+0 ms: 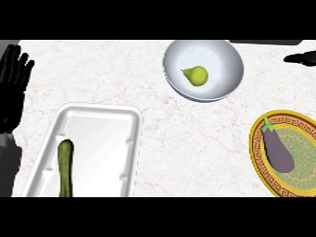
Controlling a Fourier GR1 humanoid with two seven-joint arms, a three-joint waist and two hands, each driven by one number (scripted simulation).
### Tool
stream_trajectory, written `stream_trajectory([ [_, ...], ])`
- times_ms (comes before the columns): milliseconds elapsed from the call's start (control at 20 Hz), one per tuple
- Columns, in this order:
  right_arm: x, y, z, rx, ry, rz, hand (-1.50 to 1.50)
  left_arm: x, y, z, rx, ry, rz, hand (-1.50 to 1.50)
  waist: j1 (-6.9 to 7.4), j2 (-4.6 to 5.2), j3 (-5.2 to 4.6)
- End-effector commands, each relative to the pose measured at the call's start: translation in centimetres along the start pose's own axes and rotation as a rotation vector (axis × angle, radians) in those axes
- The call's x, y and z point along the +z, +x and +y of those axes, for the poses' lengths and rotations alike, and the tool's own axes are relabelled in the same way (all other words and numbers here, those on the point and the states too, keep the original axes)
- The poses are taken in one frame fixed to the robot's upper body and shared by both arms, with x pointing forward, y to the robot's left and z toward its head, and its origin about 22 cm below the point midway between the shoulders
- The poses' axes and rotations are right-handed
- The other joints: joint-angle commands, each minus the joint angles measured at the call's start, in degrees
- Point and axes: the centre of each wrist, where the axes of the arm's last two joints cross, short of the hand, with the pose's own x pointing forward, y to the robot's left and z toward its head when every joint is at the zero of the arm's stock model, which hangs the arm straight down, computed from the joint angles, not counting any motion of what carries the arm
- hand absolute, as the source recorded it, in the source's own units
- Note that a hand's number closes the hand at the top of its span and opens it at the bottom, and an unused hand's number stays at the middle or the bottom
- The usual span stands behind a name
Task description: Pick the pear from the plate and place it in the bowl
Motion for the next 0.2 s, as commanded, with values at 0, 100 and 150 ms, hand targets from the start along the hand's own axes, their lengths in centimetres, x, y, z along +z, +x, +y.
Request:
stream_trajectory([
  [0, 1.9, -0.1, -4.6, -0.02, -0.003, -0.011, -1.5, -0.3, 0.8, 0.0, 0.003, -0.016, -0.019, 0.0, 0.8, 0.21, 0.1],
  [100, 2.4, -0.6, -5.0, -0.035, -0.025, -0.024, -1.5, 0.8, -0.3, -0.8, 0.012, -0.026, -0.001, 0.0, 1.56, 0.31, 0.13],
  [150, 3.4, -1.2, -6.3, -0.039, -0.005, -0.011, -1.5, -0.1, -0.3, -0.4, 0.0, -0.018, 0.003, 0.0, 0.68, 0.52, 0.15],
])
